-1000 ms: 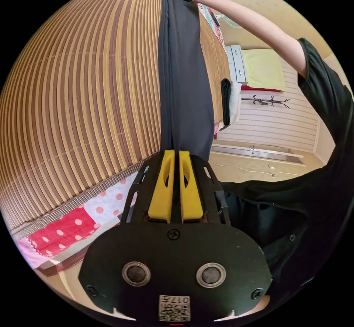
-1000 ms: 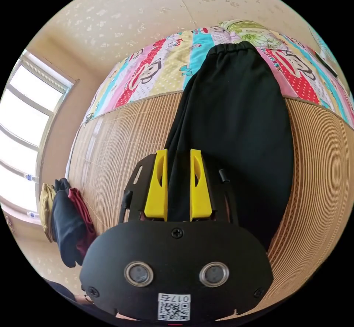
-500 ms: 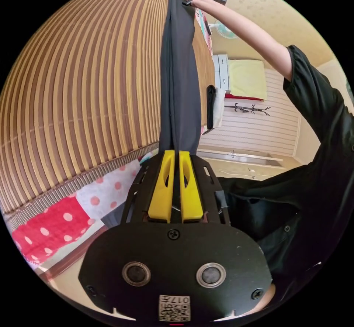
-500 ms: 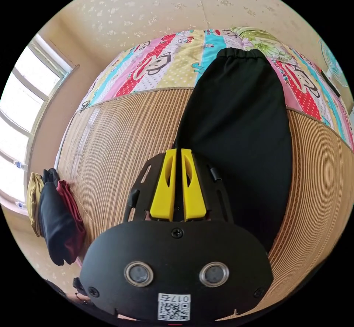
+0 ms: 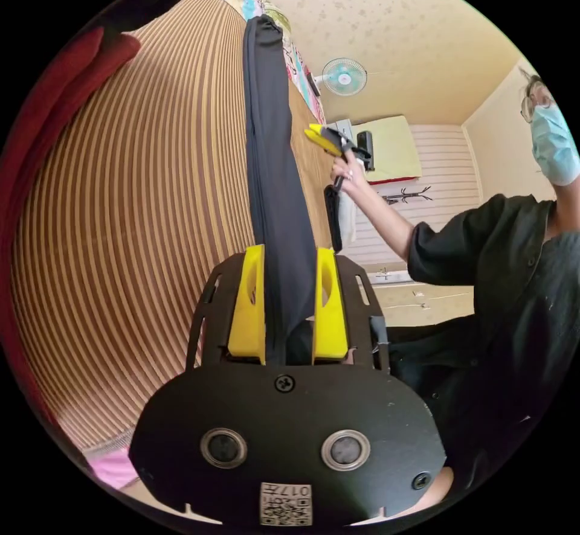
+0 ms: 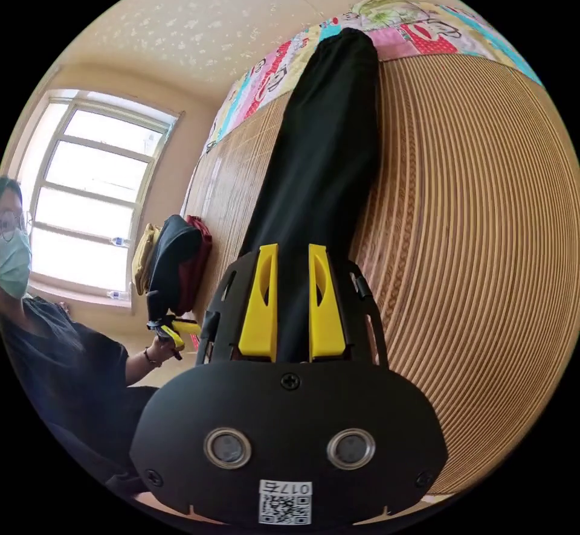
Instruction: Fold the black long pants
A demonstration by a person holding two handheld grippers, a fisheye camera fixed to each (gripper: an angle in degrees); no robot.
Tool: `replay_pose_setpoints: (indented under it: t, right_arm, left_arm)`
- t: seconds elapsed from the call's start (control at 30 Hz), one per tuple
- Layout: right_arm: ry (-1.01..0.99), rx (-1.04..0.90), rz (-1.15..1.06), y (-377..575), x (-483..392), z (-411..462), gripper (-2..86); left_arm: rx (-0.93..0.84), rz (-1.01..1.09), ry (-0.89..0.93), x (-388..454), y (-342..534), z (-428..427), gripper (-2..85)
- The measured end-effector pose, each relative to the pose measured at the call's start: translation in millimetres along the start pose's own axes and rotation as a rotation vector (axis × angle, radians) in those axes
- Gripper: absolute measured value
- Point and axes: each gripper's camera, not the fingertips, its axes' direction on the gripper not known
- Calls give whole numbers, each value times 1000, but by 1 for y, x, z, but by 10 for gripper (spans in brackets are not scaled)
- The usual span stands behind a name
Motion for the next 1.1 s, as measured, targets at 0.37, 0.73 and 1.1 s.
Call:
replay_pose_setpoints:
  t: [0.37, 0.73, 1.1]
  right_arm:
    - [-197, -18, 110, 50, 47, 21, 89]
    - [-314, -28, 111, 30, 70, 10, 45]
    - [-287, -56, 113, 25, 89, 15, 81]
  left_arm:
    - [-94, -57, -42, -47, -150, 72, 126]
    - [-202, -55, -97, -59, -179, 120, 46]
    - [-120, -46, -84, -71, -196, 152, 100]
